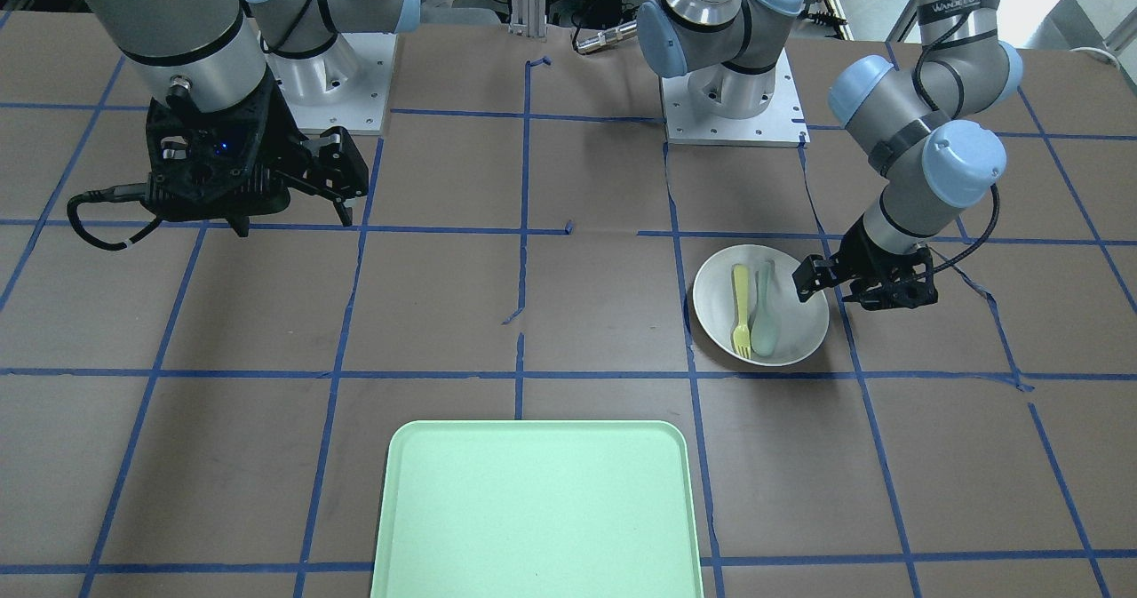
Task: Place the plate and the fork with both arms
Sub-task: 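Lower the left gripper to the white plate rim and grasp it, then carry the plate with the left gripper onto the green tray and release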
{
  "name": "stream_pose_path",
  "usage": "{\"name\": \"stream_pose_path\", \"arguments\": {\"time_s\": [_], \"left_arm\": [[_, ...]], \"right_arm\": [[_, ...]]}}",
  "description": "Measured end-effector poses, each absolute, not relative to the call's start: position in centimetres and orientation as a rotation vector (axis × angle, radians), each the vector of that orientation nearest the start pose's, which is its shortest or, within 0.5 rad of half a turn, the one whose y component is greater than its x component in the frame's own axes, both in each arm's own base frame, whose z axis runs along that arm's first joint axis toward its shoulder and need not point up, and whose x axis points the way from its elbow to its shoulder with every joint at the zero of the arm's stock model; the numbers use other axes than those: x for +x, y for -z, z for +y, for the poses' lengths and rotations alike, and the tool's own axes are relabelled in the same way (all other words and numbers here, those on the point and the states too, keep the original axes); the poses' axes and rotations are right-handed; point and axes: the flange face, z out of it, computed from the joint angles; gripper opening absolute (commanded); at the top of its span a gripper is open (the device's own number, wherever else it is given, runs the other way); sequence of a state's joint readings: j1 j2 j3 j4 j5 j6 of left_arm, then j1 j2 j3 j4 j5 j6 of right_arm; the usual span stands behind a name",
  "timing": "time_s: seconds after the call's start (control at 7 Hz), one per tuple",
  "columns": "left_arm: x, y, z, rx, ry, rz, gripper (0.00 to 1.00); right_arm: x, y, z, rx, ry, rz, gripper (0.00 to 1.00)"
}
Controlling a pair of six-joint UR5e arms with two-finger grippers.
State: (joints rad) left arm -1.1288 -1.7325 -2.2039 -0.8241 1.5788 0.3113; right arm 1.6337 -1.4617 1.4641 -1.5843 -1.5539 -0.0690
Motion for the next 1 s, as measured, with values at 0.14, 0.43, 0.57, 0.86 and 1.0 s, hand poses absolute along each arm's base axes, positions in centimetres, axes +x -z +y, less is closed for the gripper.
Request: {"name": "stream_pose_path", "arguments": {"time_s": [0.14, 0.43, 0.57, 0.86, 1.0], "left_arm": [[7.12, -18.74, -45.17, -0.210, -0.087, 3.146, 0.17], [7.42, -18.44, -45.32, -0.183, -0.087, 3.146, 0.00], [7.33, -18.56, -45.34, -0.161, -0.086, 3.147, 0.00], [7.02, -18.45, -45.44, -0.141, -0.090, 3.157, 0.00], [6.98, -18.53, -45.58, -0.132, -0.095, 3.164, 0.00]], "right_arm": [[16.86, -48.56, -52.96, -0.206, 0.018, 3.118, 1.00], [16.86, -48.60, -52.92, -0.206, 0.019, 3.118, 1.00], [16.86, -48.61, -52.91, -0.206, 0.019, 3.118, 1.00], [16.86, -48.61, -52.91, -0.206, 0.019, 3.118, 1.00], [16.86, -48.60, -52.90, -0.206, 0.018, 3.118, 1.00]]}}
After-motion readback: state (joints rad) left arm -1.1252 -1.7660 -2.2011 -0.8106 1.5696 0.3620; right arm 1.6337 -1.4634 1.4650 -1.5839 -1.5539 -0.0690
